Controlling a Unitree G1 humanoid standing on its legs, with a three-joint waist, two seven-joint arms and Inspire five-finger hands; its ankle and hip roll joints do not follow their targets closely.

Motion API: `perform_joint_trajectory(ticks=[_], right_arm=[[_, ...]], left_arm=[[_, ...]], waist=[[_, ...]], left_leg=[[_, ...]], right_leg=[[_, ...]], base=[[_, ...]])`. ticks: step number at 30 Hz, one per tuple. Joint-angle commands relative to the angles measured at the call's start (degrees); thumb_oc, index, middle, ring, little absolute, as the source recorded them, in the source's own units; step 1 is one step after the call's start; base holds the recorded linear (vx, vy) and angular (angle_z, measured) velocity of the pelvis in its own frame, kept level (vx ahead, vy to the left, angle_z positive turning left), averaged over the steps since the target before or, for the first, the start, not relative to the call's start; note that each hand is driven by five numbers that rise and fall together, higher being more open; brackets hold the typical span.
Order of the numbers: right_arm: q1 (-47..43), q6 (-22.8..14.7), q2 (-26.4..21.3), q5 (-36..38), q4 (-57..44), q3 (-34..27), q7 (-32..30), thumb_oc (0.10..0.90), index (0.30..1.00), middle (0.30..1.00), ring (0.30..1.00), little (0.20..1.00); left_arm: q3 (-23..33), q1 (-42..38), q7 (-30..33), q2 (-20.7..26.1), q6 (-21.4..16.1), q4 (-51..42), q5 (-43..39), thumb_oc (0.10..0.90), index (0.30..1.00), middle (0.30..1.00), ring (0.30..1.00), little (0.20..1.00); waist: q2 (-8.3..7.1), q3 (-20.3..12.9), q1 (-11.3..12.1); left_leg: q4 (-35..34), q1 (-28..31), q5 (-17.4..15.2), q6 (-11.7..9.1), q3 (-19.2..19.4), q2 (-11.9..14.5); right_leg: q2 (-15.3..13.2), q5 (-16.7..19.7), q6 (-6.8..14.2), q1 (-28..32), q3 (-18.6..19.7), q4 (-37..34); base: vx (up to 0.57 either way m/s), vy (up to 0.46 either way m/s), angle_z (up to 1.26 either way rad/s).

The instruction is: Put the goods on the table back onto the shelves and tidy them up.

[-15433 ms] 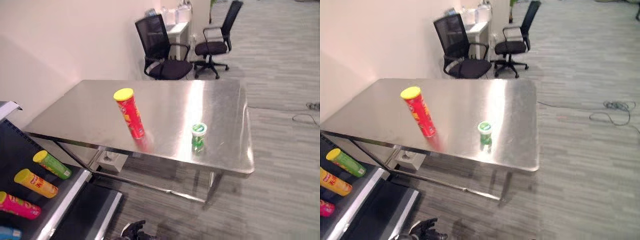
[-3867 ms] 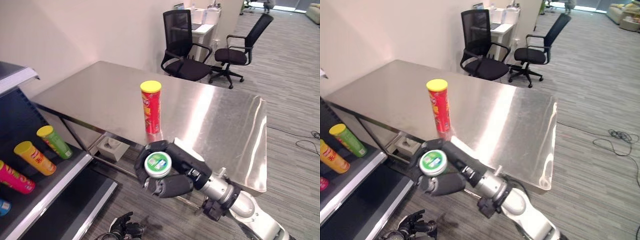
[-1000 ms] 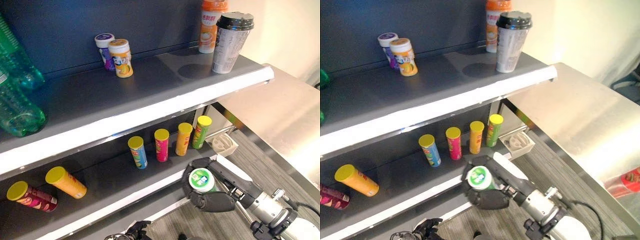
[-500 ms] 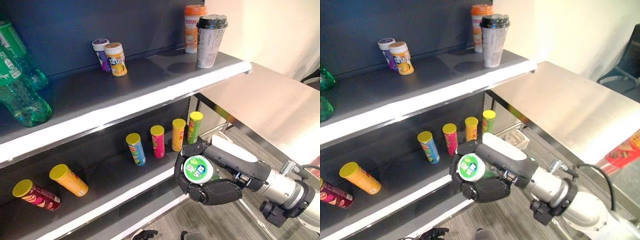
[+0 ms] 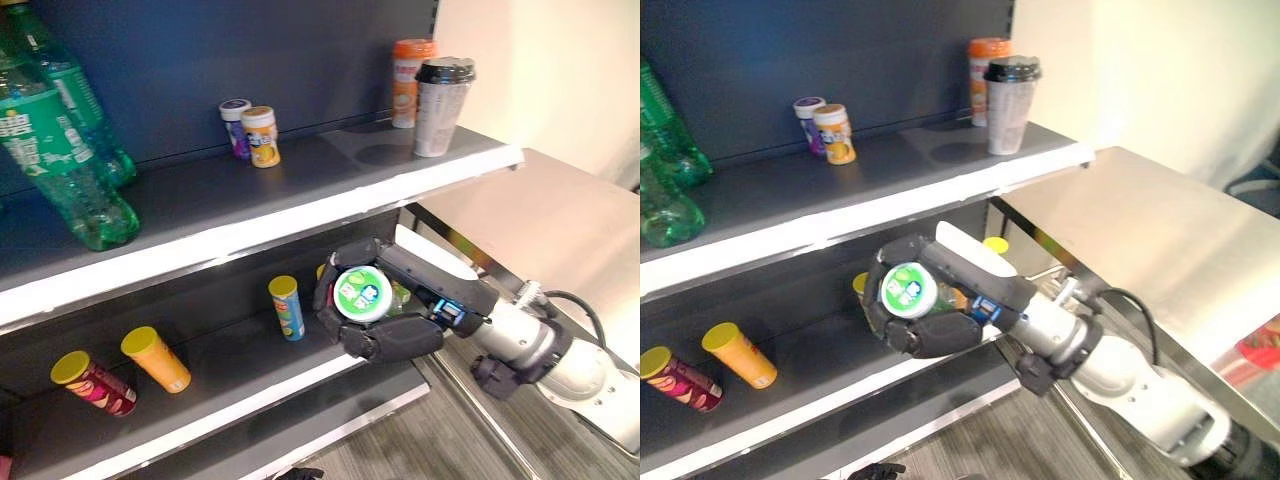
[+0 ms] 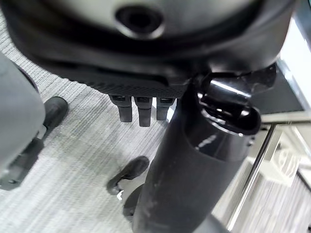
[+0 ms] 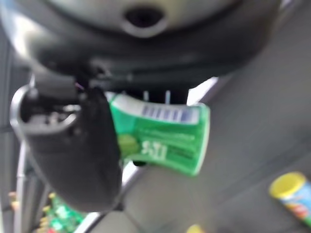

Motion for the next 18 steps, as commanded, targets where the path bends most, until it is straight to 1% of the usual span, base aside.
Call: perform_joint_trajectory(ticks=[1,2,3,6,7,9,12,13,14,17,18], right_arm=[[-8.40,-2.89,4.44,5.88,-2.13,0.73,-5.86,0.400,0.300,0.300,0.300,0.300],[-8.73,-2.91,4.47,5.89,-2.01,1.02,-5.88,0.400,0.300,0.300,0.300,0.300],[-10.87,-2.76,3.52,6.57,-1.52,2.78,-6.28,0.400,0.300,0.300,0.300,0.300],[-15.97,-2.87,1.86,6.88,-1.46,5.14,-7.54,0.400,0.300,0.300,0.300,0.300],[-21.58,-3.13,0.29,8.14,-0.02,8.26,-8.61,0.400,0.300,0.300,0.300,0.300],[-23.43,-3.18,-0.28,8.17,0.55,8.95,-9.28,0.400,0.300,0.300,0.300,0.300],[-27.98,-3.22,-0.26,7.91,2.59,10.43,-10.61,0.400,0.300,0.300,0.300,0.300],[-28.02,-3.22,-0.25,7.91,2.60,10.47,-10.62,0.400,0.300,0.300,0.300,0.300],[-31.35,-3.15,-0.17,8.48,4.78,12.52,-11.26,0.400,0.300,0.300,0.300,0.300],[-36.61,-2.62,0.52,9.48,8.27,16.92,-11.65,0.400,0.300,0.300,0.300,0.300],[-39.31,-2.21,1.77,10.33,11.27,18.94,-11.92,0.400,0.300,0.300,0.300,0.300]], left_arm=[[0.18,-0.92,0.47,0.99,-0.50,1.94,-2.04,0.800,0.900,0.900,0.900,0.900],[0.32,-0.94,0.47,0.95,-0.49,1.94,-2.04,0.800,0.900,0.900,0.900,0.900],[0.19,-0.97,0.50,1.10,-0.39,2.05,-2.26,0.800,0.900,0.900,0.900,0.900],[0.13,-1.14,0.63,1.45,-0.20,2.34,-2.75,0.800,0.900,0.900,0.900,0.900],[0.24,-1.00,0.84,1.86,-0.04,2.32,-3.02,0.800,0.900,0.900,0.900,0.900],[0.56,-0.92,0.98,2.00,-0.05,2.37,-3.16,0.800,0.900,0.900,0.900,0.900],[1.33,-0.76,1.20,2.23,0.08,2.54,-3.39,0.800,0.900,0.900,0.900,0.900],[1.35,-0.77,1.20,2.21,0.08,2.54,-3.39,0.800,0.900,0.900,0.900,0.900],[1.68,-0.61,1.32,2.40,0.14,2.43,-3.66,0.800,0.900,0.900,0.900,0.900],[1.89,-0.61,1.43,2.64,0.34,2.62,-3.78,0.800,0.900,0.900,0.900,0.900],[1.91,-0.57,1.51,2.90,0.35,2.78,-3.82,0.800,0.900,0.900,0.900,0.900]], waist=[[-7.79,0.78,0.65],[-7.74,0.80,0.50],[-7.79,0.84,0.61],[-7.82,0.95,0.84],[-7.85,0.97,1.21],[-7.78,0.95,1.23],[-7.64,0.89,1.26],[-7.63,0.90,1.24],[-7.61,0.83,1.44],[-7.59,0.66,1.76],[-7.59,0.54,1.99]], left_leg=[[-0.82,0.93,-2.36,0.51,-1.89,-2.31],[-0.82,0.94,-2.36,0.52,-1.91,-2.31],[-0.82,0.99,-2.37,0.48,-2.00,-2.31],[-0.82,1.14,-2.37,0.42,-2.34,-2.31],[-0.82,1.23,-2.36,0.29,-2.63,-2.30],[-0.82,1.25,-2.36,0.27,-2.71,-2.33],[-0.82,1.45,-2.42,0.18,-2.77,-2.36],[-0.82,1.45,-2.42,0.18,-2.77,-2.36],[-0.82,1.56,-2.44,0.08,-2.76,-2.34],[-0.82,1.80,-2.57,-0.07,-2.85,-2.34],[-0.82,1.89,-2.62,-0.16,-2.94,-2.34]], right_leg=[[-0.57,11.55,1.10,17.75,-0.10,-23.03],[-0.58,11.54,1.10,17.77,-0.12,-23.03],[-0.59,11.39,1.04,17.94,-0.09,-23.03],[-0.56,10.93,0.87,18.42,0.09,-23.03],[-0.61,10.76,0.77,18.75,-0.02,-23.03],[-0.62,10.75,0.74,18.88,-0.06,-23.03],[-0.64,10.63,0.68,19.22,-0.18,-23.03],[-0.64,10.63,0.68,19.22,-0.19,-23.03],[-0.61,10.51,0.65,19.38,-0.33,-23.03],[-0.55,10.28,0.57,19.85,-0.49,-23.03],[-0.50,10.17,0.55,19.99,-0.55,-23.03]], base=[[0.02,-0.011,0.10],[0.03,-0.016,0.11],[0.02,-0.016,0.10],[0.03,-0.031,0.06],[0.02,-0.032,0.04],[0.01,-0.016,0.03],[0.02,-0.025,0.07],[0.01,-0.026,0.11],[0.02,-0.028,0.09],[0.02,-0.036,0.02],[0.02,-0.031,0.02]])
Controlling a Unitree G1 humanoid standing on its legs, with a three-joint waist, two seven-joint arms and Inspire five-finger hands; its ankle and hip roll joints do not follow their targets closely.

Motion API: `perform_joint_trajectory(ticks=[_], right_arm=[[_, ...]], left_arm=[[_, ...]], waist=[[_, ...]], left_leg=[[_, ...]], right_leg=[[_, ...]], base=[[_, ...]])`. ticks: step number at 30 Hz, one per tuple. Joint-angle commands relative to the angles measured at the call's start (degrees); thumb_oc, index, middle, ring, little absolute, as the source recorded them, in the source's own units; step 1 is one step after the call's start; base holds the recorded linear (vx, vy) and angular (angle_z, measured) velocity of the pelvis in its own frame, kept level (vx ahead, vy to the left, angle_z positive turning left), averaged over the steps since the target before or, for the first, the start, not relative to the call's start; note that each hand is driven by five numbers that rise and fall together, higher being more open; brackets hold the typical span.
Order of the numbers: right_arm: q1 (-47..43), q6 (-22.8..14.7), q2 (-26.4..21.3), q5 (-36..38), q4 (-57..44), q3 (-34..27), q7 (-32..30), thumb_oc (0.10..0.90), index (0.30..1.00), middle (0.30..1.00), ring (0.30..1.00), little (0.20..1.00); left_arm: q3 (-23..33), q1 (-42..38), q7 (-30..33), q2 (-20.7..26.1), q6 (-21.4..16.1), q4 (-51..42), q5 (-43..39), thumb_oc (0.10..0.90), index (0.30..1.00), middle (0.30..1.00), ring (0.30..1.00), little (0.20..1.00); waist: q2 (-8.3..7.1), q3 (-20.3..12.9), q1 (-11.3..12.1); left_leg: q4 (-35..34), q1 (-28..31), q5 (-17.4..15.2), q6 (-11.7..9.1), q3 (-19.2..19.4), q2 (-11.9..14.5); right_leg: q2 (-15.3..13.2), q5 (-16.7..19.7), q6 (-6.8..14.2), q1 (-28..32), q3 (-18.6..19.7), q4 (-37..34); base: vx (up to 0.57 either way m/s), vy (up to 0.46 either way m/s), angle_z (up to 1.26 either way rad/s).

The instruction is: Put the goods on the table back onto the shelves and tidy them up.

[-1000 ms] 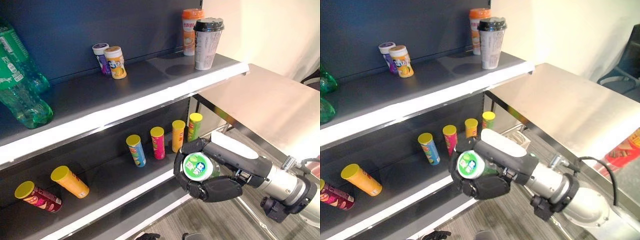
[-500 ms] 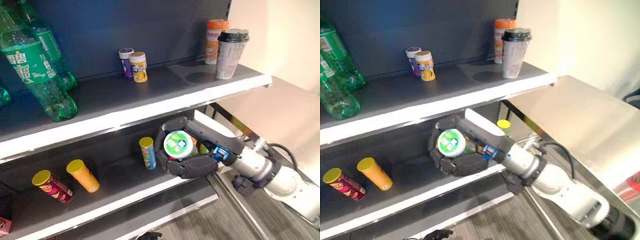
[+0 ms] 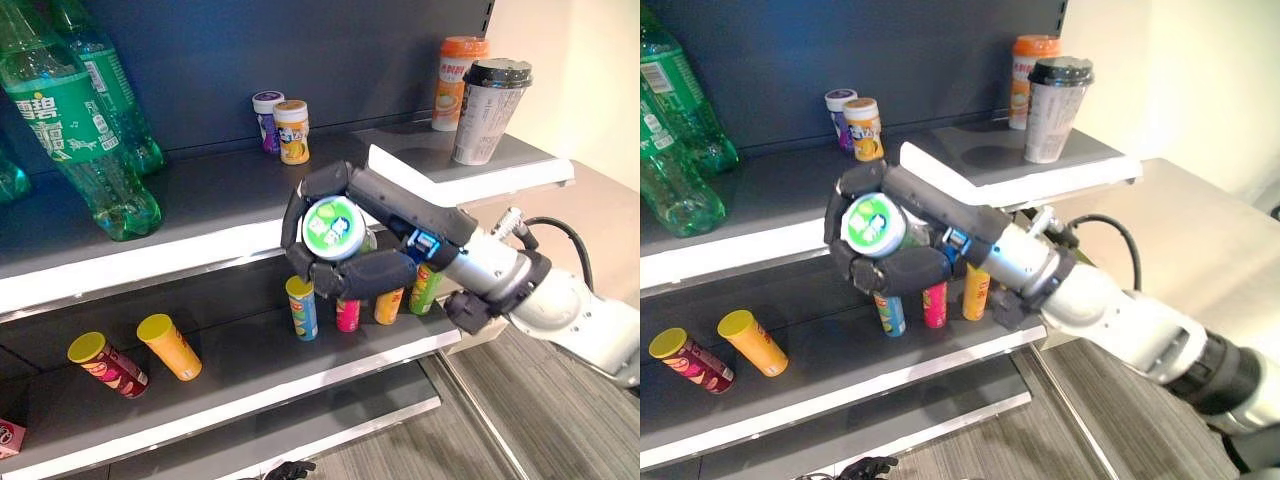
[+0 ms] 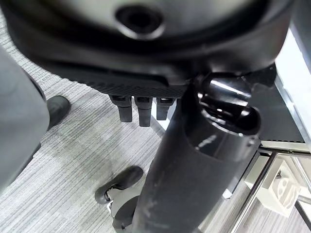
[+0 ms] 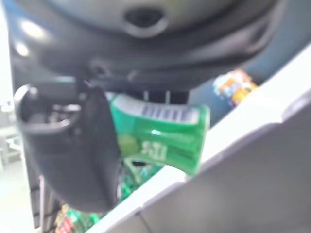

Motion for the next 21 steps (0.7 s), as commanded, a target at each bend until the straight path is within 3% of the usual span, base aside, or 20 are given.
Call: perform_joint_trajectory(ticks=[1,5,7,12,16,18,21], right_arm=[[-7.87,-3.06,3.87,4.17,1.43,1.22,-4.12,0.400,0.300,0.300,0.300,0.300],[-12.04,-2.32,6.41,4.94,6.04,3.78,-4.76,0.400,0.300,0.300,0.300,0.300],[-14.50,-1.19,9.84,4.57,10.72,4.22,-5.33,0.400,0.300,0.300,0.300,0.300],[-17.47,1.66,19.02,2.46,21.91,2.64,-6.36,0.400,0.300,0.300,0.300,0.300],[-18.79,2.24,21.13,2.16,26.20,2.17,-6.75,0.400,0.300,0.300,0.300,0.300],[-23.06,3.52,26.77,0.53,35.68,0.55,-8.26,0.400,0.300,0.300,0.300,0.300],[-25.22,3.90,29.36,-0.55,40.16,0.11,-8.68,0.400,0.300,0.300,0.300,0.300]], left_arm=[[1.25,0.14,0.23,1.66,-0.87,2.72,-1.56,0.800,0.900,0.900,0.900,0.900],[1.32,0.02,0.32,2.05,-0.75,2.91,-1.47,0.800,0.900,0.900,0.900,0.900],[1.43,-0.14,0.34,2.29,-0.55,2.99,-1.48,0.800,0.900,0.900,0.900,0.900],[2.73,-0.32,0.31,2.50,-0.07,3.29,-2.07,0.800,0.900,0.900,0.900,0.900],[3.27,-0.20,0.38,2.73,-0.01,3.29,-2.16,0.800,0.900,0.900,0.900,0.900],[4.63,0.37,0.63,3.41,0.02,3.22,-2.36,0.800,0.900,0.900,0.900,0.900],[5.12,0.49,0.74,3.59,-0.02,3.04,-2.43,0.800,0.900,0.900,0.900,0.900]], waist=[[-6.53,-0.13,0.21],[-6.42,-0.21,0.49],[-6.28,-0.19,0.80],[-5.87,-0.10,1.52],[-5.78,-0.16,1.67],[-5.66,-0.17,2.25],[-5.51,-0.09,2.42]], left_leg=[[-1.90,1.25,-2.58,-0.59,-0.52,-3.11],[-1.90,1.34,-2.62,-0.71,-0.57,-3.08],[-1.90,1.27,-2.53,-0.76,-0.67,-3.04],[-1.90,1.21,-2.56,-0.69,-0.89,-2.96],[-1.90,1.17,-2.57,-0.65,-1.00,-2.90],[-1.90,1.15,-2.55,-0.64,-1.37,-2.76],[-1.90,1.09,-2.52,-0.66,-1.53,-2.73]], right_leg=[[-0.56,12.96,1.31,18.22,1.63,-24.77],[-0.47,12.81,1.31,18.36,1.59,-24.77],[-0.40,12.69,1.35,18.39,1.48,-24.77],[-0.30,12.60,1.38,18.47,1.40,-24.77],[-0.33,12.55,1.38,18.54,1.28,-24.77],[-0.49,12.71,1.36,18.60,1.15,-24.77],[-0.56,12.83,1.34,18.49,0.91,-24.77]], base=[[0.00,0.000,0.00],[0.00,0.000,0.00],[0.00,0.000,0.00],[0.00,-0.001,0.02],[0.00,0.000,0.01],[0.00,-0.003,0.03],[0.00,0.005,0.10]])
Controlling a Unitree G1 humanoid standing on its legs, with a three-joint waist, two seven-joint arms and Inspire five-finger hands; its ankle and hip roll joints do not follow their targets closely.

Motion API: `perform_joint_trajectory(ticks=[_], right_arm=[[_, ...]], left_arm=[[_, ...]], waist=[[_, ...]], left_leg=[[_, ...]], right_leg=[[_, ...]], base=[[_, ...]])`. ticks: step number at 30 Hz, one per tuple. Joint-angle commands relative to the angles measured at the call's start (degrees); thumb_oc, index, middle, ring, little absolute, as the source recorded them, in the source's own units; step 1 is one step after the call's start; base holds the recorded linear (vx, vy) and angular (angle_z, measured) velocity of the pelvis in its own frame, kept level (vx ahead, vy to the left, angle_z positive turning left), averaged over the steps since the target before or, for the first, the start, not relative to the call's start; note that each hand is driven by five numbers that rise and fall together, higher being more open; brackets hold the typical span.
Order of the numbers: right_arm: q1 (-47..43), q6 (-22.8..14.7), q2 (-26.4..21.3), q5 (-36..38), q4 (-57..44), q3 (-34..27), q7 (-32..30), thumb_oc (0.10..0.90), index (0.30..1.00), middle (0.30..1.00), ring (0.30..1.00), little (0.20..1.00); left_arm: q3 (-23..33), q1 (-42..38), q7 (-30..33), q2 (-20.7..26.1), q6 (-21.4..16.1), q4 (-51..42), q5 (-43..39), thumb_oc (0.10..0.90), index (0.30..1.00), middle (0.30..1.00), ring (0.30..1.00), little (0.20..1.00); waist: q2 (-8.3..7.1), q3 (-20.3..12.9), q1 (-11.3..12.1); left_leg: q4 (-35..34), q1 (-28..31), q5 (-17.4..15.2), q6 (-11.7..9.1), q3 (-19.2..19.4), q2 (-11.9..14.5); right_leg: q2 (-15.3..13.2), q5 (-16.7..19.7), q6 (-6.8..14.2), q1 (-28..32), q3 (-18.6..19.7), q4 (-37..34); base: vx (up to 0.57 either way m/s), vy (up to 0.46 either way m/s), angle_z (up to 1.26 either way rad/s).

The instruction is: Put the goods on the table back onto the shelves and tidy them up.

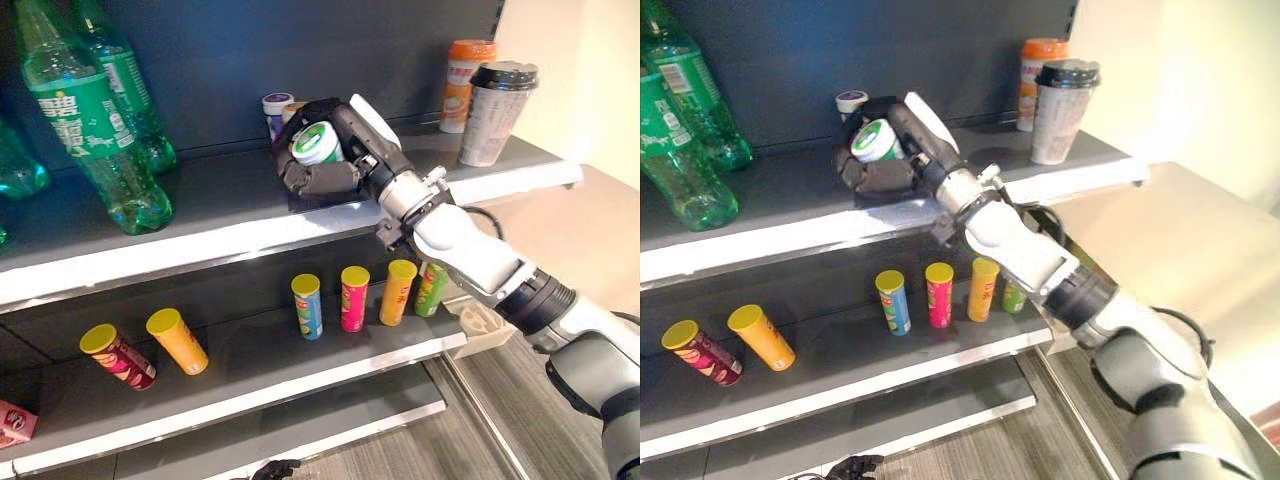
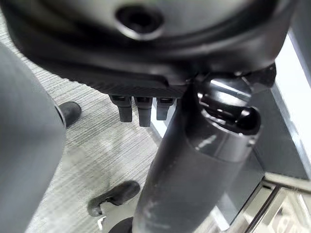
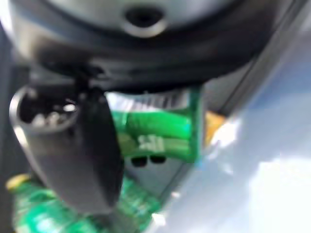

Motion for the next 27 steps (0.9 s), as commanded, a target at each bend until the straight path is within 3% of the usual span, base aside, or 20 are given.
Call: perform_joint_trajectory(ticks=[1,9,21,22,24,26,27], right_arm=[[-11.18,-2.58,3.44,-2.83,4.92,-4.44,-2.80,0.400,0.300,0.300,0.300,0.300],[-10.05,-1.80,5.94,-3.84,7.75,-6.02,-2.38,0.400,0.300,0.300,0.300,0.300],[-3.47,-1.80,5.65,-1.80,-1.68,-7.13,-1.38,0.411,0.316,0.316,0.316,0.316],[-3.00,-1.84,5.50,-1.67,-2.30,-7.15,-1.35,0.474,0.411,0.411,0.411,0.411],[-1.77,-1.80,4.52,-1.55,-3.81,-7.33,-1.24,0.712,0.768,0.768,0.768,0.768],[-1.23,-1.73,3.62,-1.34,-4.52,-7.47,-1.32,0.800,0.900,0.900,0.900,0.900],[-1.31,-1.69,3.18,-1.21,-4.53,-7.41,-1.38,0.800,0.900,0.900,0.900,0.900]], left_arm=[[1.04,0.56,0.49,2.48,-1.12,2.95,-0.20,0.800,0.900,0.900,0.900,0.900],[2.12,0.41,0.68,2.72,-1.26,2.64,-0.13,0.800,0.900,0.900,0.900,0.900],[2.06,-0.39,0.67,2.65,-0.88,2.79,0.36,0.800,0.900,0.900,0.900,0.900],[2.01,-0.62,0.65,2.59,-0.84,2.76,0.34,0.800,0.900,0.900,0.900,0.900],[2.08,-0.64,0.66,2.63,-0.81,2.79,0.39,0.800,0.900,0.900,0.900,0.900],[2.40,-0.57,0.76,2.69,-0.79,2.93,0.41,0.800,0.900,0.900,0.900,0.900],[2.49,-0.54,0.77,2.73,-0.78,3.00,0.49,0.800,0.900,0.900,0.900,0.900]], waist=[[-6.10,-0.35,0.32],[-5.87,-0.12,0.73],[-5.83,0.14,0.49],[-5.83,0.20,0.43],[-5.84,0.19,0.34],[-5.88,0.20,0.32],[-5.89,0.24,0.32]], left_leg=[[-2.65,1.99,-1.79,-1.76,-0.15,-3.26],[-2.65,1.89,-1.68,-1.72,-0.42,-3.28],[-2.65,1.99,-1.78,-1.80,-0.34,-3.30],[-2.65,2.07,-1.81,-1.80,-0.34,-3.29],[-2.65,2.10,-1.86,-1.79,-0.30,-3.27],[-2.65,2.09,-1.85,-1.80,-0.31,-3.28],[-2.65,2.07,-1.85,-1.81,-0.31,-3.31]], right_leg=[[-0.79,13.20,1.76,18.52,1.78,-24.96],[-0.91,13.45,1.79,18.47,1.37,-24.96],[-0.84,12.96,1.90,18.82,1.64,-24.96],[-0.85,12.93,1.91,18.82,1.64,-24.96],[-0.83,12.78,1.93,18.80,1.68,-24.96],[-0.82,12.81,1.94,18.77,1.66,-24.96],[-0.80,12.79,1.95,18.79,1.67,-24.96]], base=[[-0.01,0.009,0.05],[0.00,0.004,0.02],[0.00,0.001,0.01],[0.00,0.000,0.00],[0.00,0.000,0.00],[0.00,0.000,0.00],[-0.02,0.006,0.04]])
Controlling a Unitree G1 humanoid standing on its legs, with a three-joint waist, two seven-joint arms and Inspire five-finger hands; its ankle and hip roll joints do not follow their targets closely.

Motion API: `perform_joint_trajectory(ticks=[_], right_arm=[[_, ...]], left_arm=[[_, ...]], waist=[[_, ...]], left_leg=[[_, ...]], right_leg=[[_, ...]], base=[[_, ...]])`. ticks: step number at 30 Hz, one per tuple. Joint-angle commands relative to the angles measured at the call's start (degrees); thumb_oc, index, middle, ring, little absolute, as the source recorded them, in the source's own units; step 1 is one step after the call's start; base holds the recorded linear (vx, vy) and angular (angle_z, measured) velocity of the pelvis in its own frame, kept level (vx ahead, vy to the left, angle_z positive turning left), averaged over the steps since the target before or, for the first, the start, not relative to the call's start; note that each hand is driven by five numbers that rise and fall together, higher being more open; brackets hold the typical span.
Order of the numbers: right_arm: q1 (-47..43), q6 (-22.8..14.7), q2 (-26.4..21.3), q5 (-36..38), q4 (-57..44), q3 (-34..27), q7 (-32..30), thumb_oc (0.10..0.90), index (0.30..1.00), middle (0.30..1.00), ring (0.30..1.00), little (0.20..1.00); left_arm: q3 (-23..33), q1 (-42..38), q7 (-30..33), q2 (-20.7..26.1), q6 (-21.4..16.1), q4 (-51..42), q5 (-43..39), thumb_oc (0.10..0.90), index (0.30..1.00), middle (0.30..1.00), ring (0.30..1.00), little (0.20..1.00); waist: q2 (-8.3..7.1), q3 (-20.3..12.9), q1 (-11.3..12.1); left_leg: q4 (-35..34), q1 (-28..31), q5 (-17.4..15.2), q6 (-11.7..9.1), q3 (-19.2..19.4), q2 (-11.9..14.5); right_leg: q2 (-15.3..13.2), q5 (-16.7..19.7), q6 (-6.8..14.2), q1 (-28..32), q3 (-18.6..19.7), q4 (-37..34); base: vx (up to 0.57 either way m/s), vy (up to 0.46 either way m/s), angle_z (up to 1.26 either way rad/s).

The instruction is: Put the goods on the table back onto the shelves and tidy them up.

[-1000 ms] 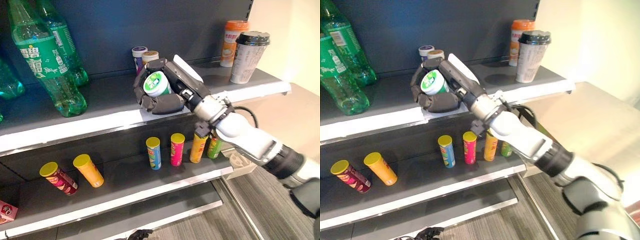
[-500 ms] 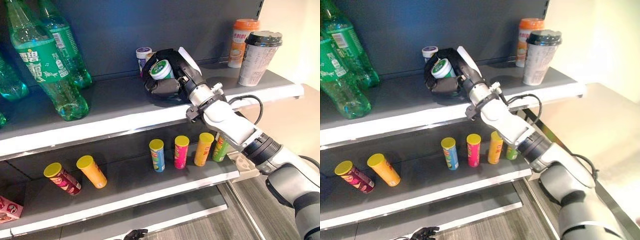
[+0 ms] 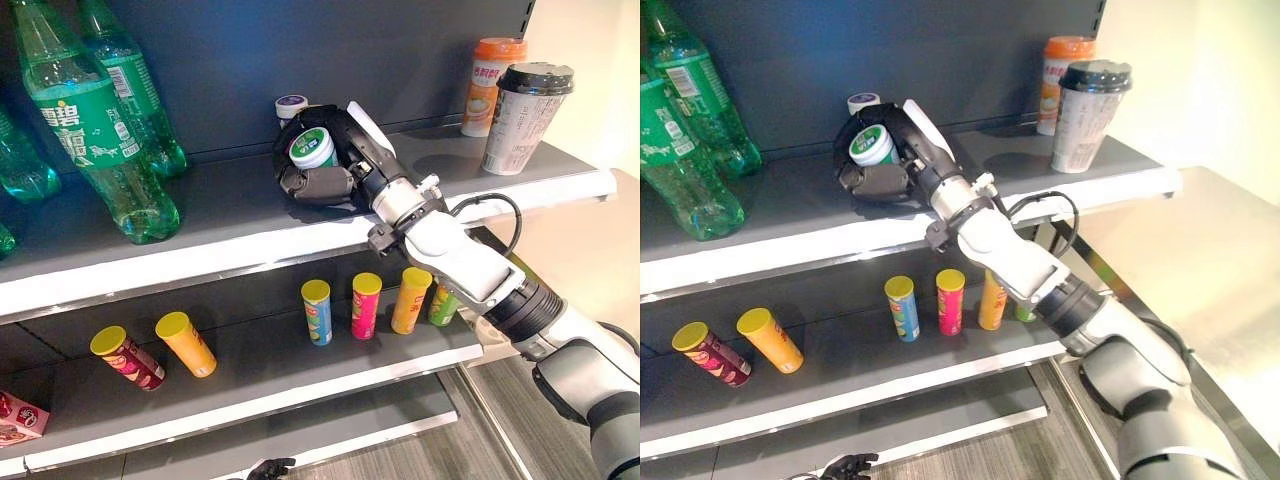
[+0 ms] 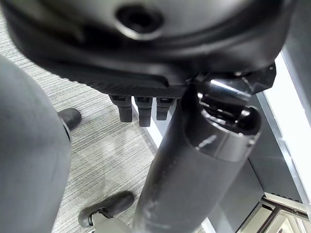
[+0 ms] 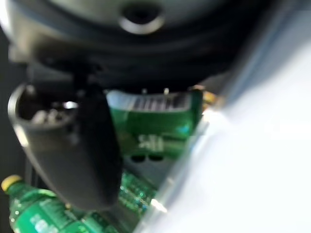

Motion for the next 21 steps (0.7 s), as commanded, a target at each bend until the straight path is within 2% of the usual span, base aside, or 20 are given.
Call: perform_joint_trajectory(ticks=[1,10,21], right_arm=[[-4.93,-3.71,0.02,1.21,0.21,-4.08,-1.67,0.800,0.900,0.900,0.900,0.900],[-5.58,-4.66,-5.20,0.38,-2.04,-5.53,-2.98,0.800,0.900,0.900,0.900,0.900],[-3.26,-5.93,-8.10,-0.64,-7.26,-8.07,-3.60,0.800,0.900,0.900,0.900,0.900]], left_arm=[[0.39,-1.02,0.72,1.97,-0.92,3.02,0.47,0.800,0.900,0.900,0.900,0.900],[0.94,-1.16,0.85,1.96,-1.01,2.87,0.24,0.800,0.900,0.900,0.900,0.900],[1.67,-1.17,1.26,2.09,-1.21,2.36,-0.25,0.800,0.900,0.900,0.900,0.900]], waist=[[-6.66,0.09,-0.11],[-6.51,0.08,-0.89],[-6.58,-0.01,-1.29]], left_leg=[[-2.81,0.19,-2.75,-2.74,-0.32,-3.34],[-2.81,0.14,-2.80,-2.69,-0.17,-3.32],[-2.81,0.22,-2.90,-2.59,-0.15,-3.33]], right_leg=[[-0.92,12.62,2.28,14.36,2.72,-21.32],[-1.05,12.82,2.26,14.15,3.15,-21.32],[-1.11,12.78,2.14,14.05,3.37,-21.32]], base=[[-0.02,0.005,0.07],[-0.02,0.006,-0.01],[0.00,0.002,-0.02]])
